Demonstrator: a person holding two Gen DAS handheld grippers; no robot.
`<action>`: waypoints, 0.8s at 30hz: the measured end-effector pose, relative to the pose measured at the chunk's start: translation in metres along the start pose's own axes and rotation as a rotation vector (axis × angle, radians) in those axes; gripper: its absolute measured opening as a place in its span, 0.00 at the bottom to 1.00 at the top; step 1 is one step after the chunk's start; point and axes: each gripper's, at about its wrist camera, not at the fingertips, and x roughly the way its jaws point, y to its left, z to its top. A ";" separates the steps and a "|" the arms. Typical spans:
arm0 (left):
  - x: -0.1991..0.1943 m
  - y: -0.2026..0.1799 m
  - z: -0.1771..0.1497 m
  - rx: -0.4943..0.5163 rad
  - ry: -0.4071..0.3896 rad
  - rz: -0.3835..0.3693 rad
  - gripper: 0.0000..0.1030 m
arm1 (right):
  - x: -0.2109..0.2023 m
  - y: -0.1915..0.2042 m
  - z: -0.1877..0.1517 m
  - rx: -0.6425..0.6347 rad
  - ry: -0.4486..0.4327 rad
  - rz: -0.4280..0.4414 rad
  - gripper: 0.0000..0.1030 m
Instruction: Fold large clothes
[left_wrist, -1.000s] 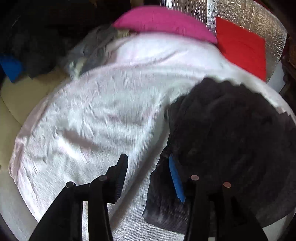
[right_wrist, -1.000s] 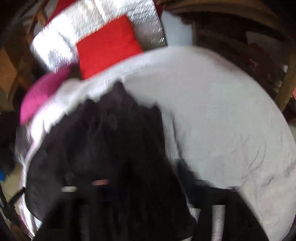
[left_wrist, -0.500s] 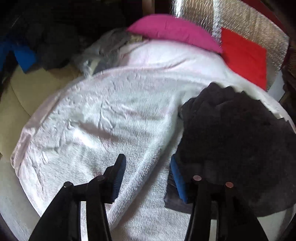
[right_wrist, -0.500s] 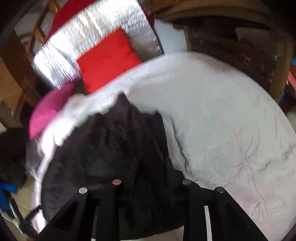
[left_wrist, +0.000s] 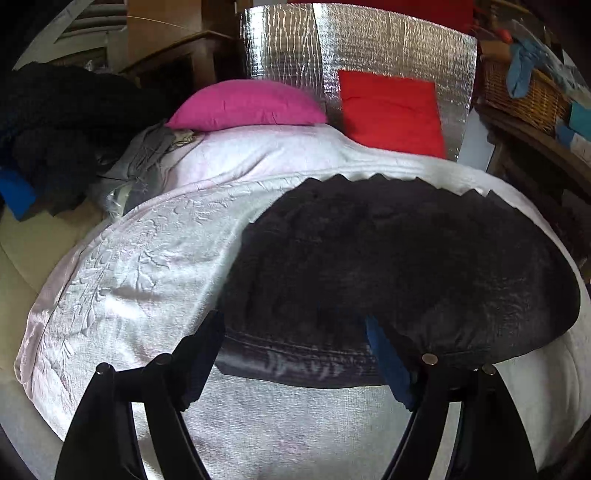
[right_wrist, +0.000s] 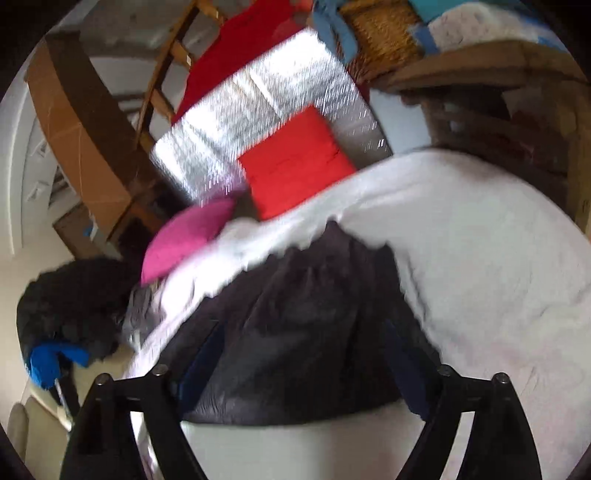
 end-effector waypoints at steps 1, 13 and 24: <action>0.006 -0.004 0.000 0.004 0.015 0.007 0.78 | 0.006 0.000 -0.003 -0.003 0.024 -0.007 0.72; 0.068 -0.002 -0.009 0.000 0.198 0.081 1.00 | 0.100 -0.040 -0.027 0.196 0.294 -0.057 0.56; -0.001 0.044 -0.014 -0.133 0.077 -0.097 1.00 | 0.035 -0.023 -0.032 0.213 0.246 0.146 0.68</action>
